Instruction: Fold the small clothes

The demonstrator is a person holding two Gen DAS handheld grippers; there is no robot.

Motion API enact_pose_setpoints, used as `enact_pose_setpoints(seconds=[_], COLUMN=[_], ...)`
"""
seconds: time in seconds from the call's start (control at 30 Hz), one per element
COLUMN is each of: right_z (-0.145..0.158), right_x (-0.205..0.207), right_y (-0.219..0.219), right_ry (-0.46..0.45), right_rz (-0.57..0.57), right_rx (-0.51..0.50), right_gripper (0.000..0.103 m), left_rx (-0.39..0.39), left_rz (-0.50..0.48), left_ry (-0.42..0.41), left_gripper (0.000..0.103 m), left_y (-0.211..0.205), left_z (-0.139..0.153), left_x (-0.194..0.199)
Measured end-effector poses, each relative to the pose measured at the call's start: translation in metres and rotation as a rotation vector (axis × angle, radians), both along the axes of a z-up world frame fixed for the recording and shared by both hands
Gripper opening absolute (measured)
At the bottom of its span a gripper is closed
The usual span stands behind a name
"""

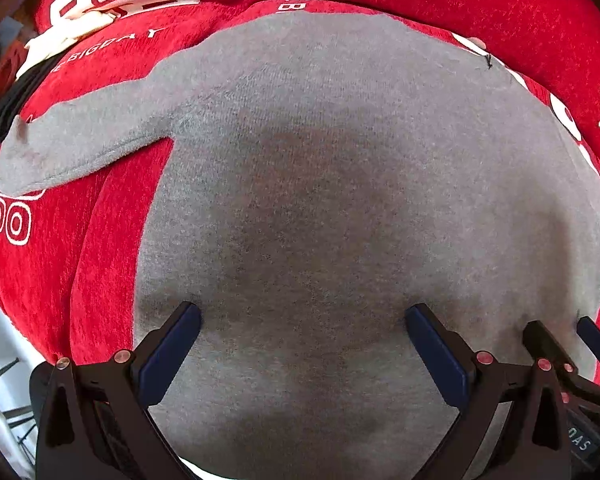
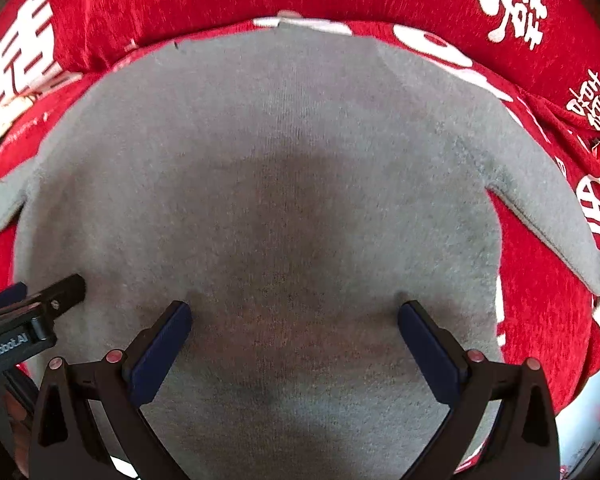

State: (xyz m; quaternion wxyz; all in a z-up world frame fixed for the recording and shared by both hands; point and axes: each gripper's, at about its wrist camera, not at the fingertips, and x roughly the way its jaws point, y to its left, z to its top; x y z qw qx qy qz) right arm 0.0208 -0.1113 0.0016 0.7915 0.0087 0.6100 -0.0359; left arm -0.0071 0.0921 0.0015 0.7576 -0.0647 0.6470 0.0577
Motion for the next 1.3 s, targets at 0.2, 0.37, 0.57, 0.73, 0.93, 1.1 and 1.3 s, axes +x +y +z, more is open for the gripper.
enact_pose_setpoints(seconds=[0.2,0.37,0.57,0.73,0.93,1.1,1.3], right_z=[0.019,0.028,0.03,0.032,0.033,0.023,0.01], right_x=[0.003,0.008,0.008,0.009,0.002,-0.029,-0.083], right_y=[-0.013,-0.033,-0.053,-0.087,-0.168,-0.285,-0.403], right_ry=[-0.079,-0.115,-0.121,-0.147,-0.166,-0.162,-0.198], right_rz=[-0.006,-0.013,-0.044,-0.088,-0.23,-0.482,-0.741], right_rx=[0.02,0.033,0.021,0.016,0.017,0.047,0.185], right_gripper=[0.103,0.103,0.103,0.103,0.103,0.103,0.099], left_rx=[0.014,0.017,0.031,0.044,0.067,0.086,0.1], left_rz=[-0.045,-0.088,-0.136,-0.179,-0.241,-0.312,-0.366], left_ry=[-0.017,-0.039,-0.06,-0.07,-0.075,-0.067,-0.062], left_gripper=[0.103,0.103,0.103,0.103,0.103,0.103,0.103], left_y=[-0.021,-0.048,-0.078,-0.11,-0.159,-0.207,-0.254], left_z=[0.009,0.021,0.029,0.032,0.032,0.027,0.018], left_x=[0.009,0.02,0.023,0.033,0.05,0.062,0.072])
